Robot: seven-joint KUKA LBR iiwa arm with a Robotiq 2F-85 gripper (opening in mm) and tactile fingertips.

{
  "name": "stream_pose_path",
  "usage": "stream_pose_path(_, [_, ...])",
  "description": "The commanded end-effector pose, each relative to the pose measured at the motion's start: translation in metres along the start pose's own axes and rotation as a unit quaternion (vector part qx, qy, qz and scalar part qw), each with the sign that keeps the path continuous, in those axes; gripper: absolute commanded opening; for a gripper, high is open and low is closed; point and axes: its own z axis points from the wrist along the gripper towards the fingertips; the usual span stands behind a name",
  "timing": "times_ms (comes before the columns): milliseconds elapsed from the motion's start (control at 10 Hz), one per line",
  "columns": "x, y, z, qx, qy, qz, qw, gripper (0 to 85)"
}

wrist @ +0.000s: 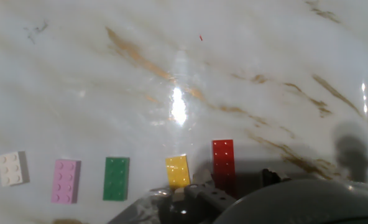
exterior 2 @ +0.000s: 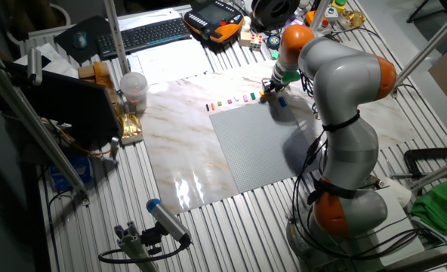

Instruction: Build with small Lego blocks

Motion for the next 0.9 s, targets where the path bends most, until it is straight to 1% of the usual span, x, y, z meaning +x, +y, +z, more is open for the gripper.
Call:
stream_pose_path(0, [-0.001,0.0,0.001,-0.001,0.0,-0.002,1.0,45.3])
stream_pose_path(800, [-0.0034,0.0014,0.0071,-0.007,-0.003,-0.007,1.0,38.3])
